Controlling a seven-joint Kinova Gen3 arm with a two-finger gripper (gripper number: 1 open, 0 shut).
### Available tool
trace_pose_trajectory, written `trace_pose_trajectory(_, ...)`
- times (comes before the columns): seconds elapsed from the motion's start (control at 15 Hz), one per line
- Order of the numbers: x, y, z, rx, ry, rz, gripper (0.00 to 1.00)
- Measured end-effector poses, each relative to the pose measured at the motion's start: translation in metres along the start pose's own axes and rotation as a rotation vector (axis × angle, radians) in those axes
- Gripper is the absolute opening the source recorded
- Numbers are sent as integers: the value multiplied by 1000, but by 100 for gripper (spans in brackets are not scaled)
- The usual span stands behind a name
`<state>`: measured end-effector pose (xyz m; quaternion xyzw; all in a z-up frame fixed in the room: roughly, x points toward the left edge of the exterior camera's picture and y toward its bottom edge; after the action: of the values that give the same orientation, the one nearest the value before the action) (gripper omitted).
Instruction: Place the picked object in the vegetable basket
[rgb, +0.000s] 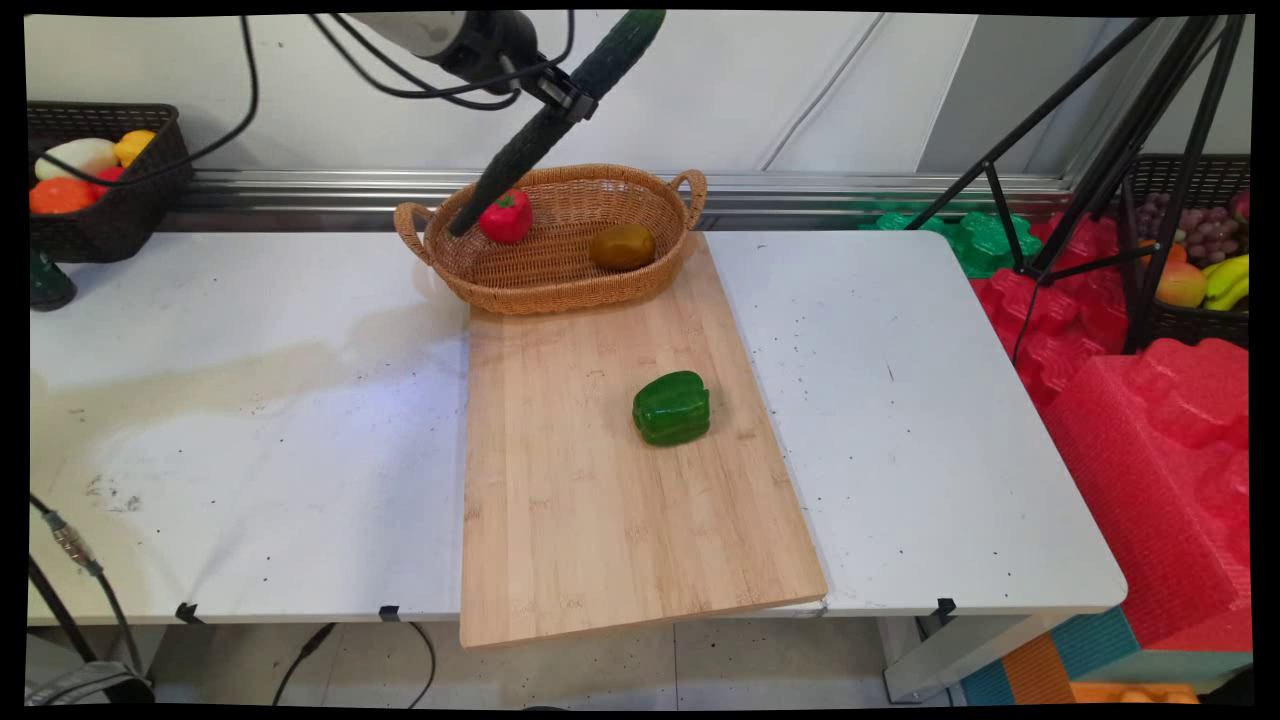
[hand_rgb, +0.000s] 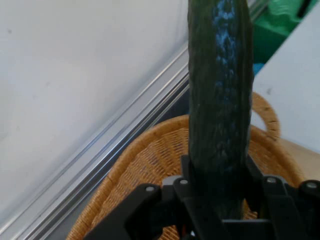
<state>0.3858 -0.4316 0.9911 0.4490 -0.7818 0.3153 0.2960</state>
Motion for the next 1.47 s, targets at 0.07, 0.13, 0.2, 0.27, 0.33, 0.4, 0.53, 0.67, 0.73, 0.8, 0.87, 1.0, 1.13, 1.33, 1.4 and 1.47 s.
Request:
trace_pose_trajectory(0.07, 1, -2, 7, 7, -7, -16, 0)
trace_pose_trajectory(0.13, 2, -5, 17, 17, -18, -38, 0)
trace_pose_trajectory(0.2, 3, -7, 29, 27, -33, -61, 0)
trace_pose_trajectory(0.27, 3, -9, 41, 35, -48, -81, 0)
trace_pose_trajectory(0.33, 3, -11, 51, 42, -61, -96, 0)
trace_pose_trajectory(0.4, 3, -12, 58, 45, -71, -104, 0)
trace_pose_trajectory(0.53, 2, -15, 75, 53, -93, -123, 0)
trace_pose_trajectory(0.67, 0, -17, 94, 58, -119, -140, 0)
trace_pose_trajectory(0.73, -2, -19, 104, 59, -130, -146, 0)
trace_pose_trajectory(0.8, -3, -19, 109, 59, -135, -148, 0)
trace_pose_trajectory(0.87, -5, -21, 119, 57, -147, -152, 0)
trace_pose_trajectory(1.0, -7, -22, 129, 56, -159, -156, 0)
trace_pose_trajectory(1.13, -11, -22, 141, 54, -175, -161, 0)
trace_pose_trajectory(1.33, -19, -23, 155, 52, -198, -168, 0)
trace_pose_trajectory(1.4, -21, -23, 158, 51, -204, -170, 0)
trace_pose_trajectory(1.47, -22, -23, 162, 49, -208, -170, 0)
